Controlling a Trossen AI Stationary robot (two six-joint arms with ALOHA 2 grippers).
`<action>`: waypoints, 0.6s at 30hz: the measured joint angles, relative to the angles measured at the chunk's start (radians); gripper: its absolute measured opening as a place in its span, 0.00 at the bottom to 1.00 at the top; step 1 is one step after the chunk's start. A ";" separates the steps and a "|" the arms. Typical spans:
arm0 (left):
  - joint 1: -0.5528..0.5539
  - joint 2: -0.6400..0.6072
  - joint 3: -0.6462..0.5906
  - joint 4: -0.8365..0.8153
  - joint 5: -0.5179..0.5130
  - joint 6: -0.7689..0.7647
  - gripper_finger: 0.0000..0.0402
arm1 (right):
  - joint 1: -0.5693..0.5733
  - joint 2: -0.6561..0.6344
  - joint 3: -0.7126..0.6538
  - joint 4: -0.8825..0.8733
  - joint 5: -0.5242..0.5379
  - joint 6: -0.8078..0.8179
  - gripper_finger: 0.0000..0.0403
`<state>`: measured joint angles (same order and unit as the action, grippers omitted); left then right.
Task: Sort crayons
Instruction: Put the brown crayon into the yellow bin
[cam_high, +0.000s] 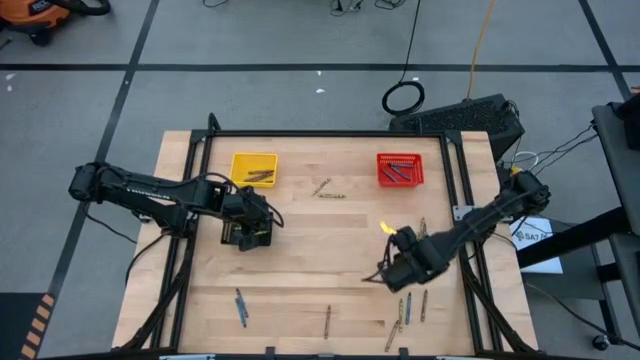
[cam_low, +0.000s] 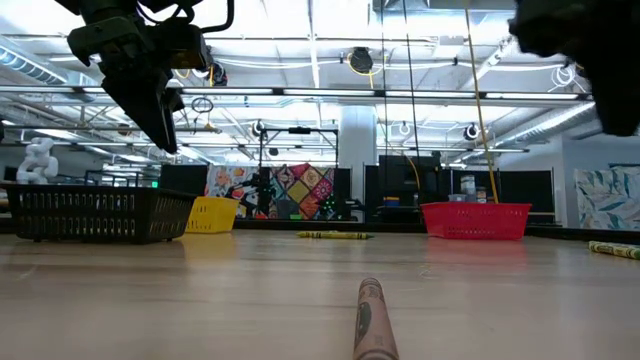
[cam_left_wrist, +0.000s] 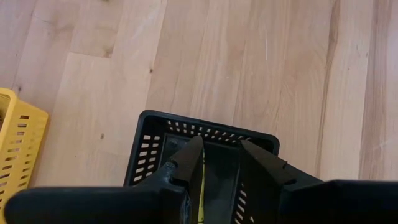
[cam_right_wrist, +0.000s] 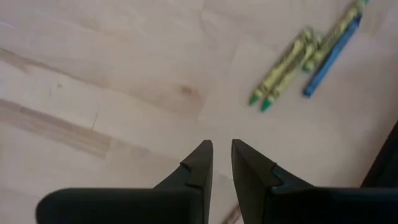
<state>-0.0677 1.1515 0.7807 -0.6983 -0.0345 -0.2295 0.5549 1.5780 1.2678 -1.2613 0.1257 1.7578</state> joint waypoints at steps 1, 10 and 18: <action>0.000 0.000 0.000 0.000 0.000 0.000 0.26 | 0.017 0.000 0.000 0.000 0.000 0.032 0.12; 0.000 0.000 0.000 0.000 0.000 0.008 0.26 | 0.157 0.007 0.000 0.000 -0.004 0.264 0.12; 0.000 0.000 0.000 0.000 0.000 0.008 0.26 | 0.236 0.077 0.000 0.059 -0.154 0.378 0.12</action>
<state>-0.0677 1.1515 0.7807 -0.6983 -0.0341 -0.2211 0.7905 1.6553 1.2675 -1.2023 -0.0283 2.1357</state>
